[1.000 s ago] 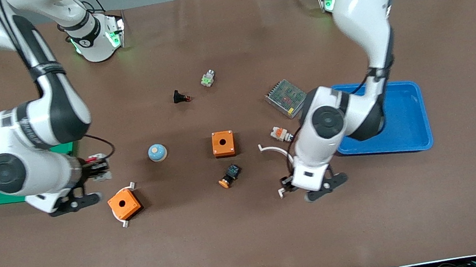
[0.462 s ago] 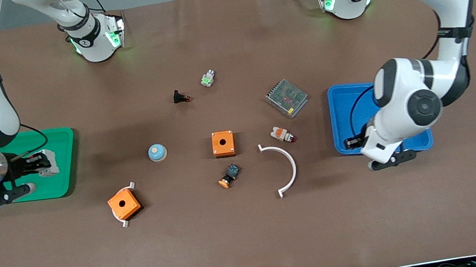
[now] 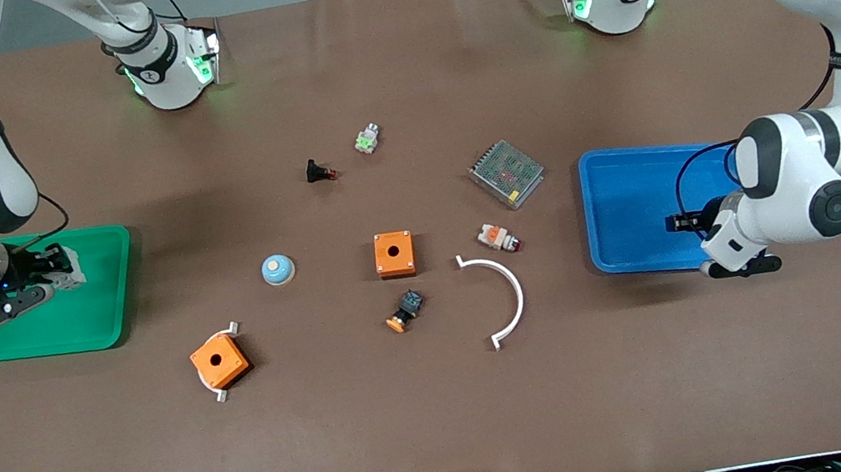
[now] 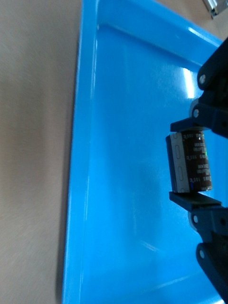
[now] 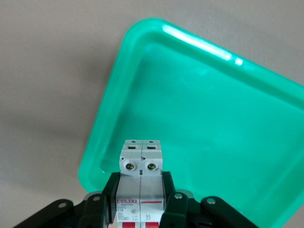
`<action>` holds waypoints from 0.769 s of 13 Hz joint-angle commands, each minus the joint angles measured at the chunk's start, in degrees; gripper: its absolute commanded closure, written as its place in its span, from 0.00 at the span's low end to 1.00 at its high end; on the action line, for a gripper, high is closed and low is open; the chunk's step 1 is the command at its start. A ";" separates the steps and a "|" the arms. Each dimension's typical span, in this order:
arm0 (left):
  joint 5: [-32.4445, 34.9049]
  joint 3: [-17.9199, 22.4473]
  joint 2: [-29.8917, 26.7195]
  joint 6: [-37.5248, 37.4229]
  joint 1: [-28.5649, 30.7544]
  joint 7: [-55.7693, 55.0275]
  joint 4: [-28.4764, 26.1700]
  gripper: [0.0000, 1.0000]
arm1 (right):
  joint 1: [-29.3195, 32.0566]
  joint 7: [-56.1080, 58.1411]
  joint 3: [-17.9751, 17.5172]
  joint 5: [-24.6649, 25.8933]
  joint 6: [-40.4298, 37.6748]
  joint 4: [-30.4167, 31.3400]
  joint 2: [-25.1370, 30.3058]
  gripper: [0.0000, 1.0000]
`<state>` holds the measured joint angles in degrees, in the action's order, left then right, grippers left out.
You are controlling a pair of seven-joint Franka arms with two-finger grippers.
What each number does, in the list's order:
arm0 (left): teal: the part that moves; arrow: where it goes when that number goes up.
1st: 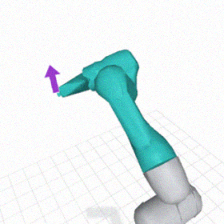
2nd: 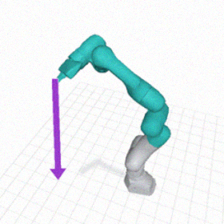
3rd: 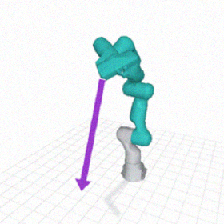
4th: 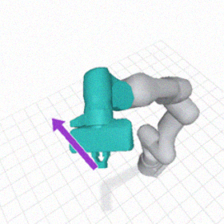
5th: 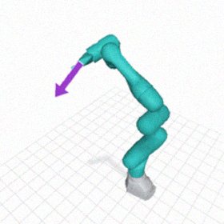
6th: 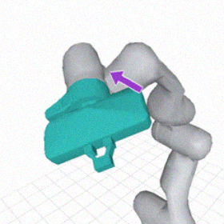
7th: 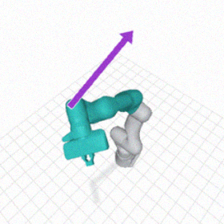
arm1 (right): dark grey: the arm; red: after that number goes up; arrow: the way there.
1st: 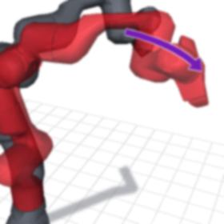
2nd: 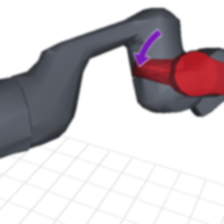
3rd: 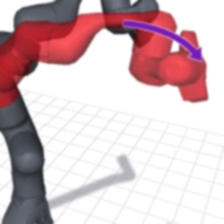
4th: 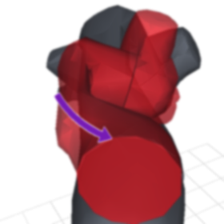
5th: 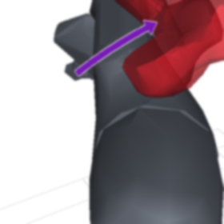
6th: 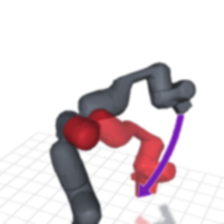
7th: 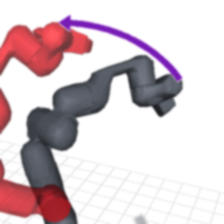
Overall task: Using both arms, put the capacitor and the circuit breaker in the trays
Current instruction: 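Lower and release the breaker while the left gripper releases the capacitor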
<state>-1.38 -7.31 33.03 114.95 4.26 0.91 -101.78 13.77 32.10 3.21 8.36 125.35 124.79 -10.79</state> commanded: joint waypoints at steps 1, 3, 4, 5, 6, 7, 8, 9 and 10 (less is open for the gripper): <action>-0.03 -0.51 1.60 -0.17 -1.01 0.14 0.62 0.84 | 3.45 2.43 -1.19 2.36 3.47 3.08 1.13 0.95; -0.03 -0.60 2.65 0.10 -1.09 0.23 1.14 0.67 | 5.99 4.63 -1.19 2.36 8.75 5.11 -0.27 0.95; -0.03 -0.60 3.09 0.10 -1.09 0.23 1.49 0.57 | 6.70 5.34 -1.27 2.36 9.99 5.03 -1.85 0.95; -0.03 -0.60 3.10 0.10 -1.18 0.23 1.50 0.52 | 6.80 5.34 -1.27 2.36 12.09 5.02 -3.17 0.95; -0.03 -0.60 2.92 0.10 -1.10 0.23 1.58 0.44 | 6.80 5.34 -1.27 2.36 13.50 4.94 -4.31 0.95; -0.03 -0.60 2.66 0.10 -1.18 0.23 1.59 0.39 | 6.80 5.34 -1.27 2.36 14.82 4.85 -5.11 0.95; -0.03 -0.60 2.48 0.10 -1.27 0.23 2.02 0.38 | 6.62 5.34 -1.36 2.36 15.18 4.67 -5.64 0.95; -0.03 -0.60 2.48 0.10 -1.27 0.23 2.72 0.36 | 6.10 5.17 -1.36 2.27 14.92 4.06 -5.81 0.94; -0.03 -0.60 2.13 0.01 -1.36 0.14 3.34 0.33 | 5.75 4.99 -1.45 2.27 14.57 3.45 -5.90 0.88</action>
<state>-1.38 -7.84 35.83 115.26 3.04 0.91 -99.72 19.46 37.41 2.50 9.32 140.63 129.41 -17.09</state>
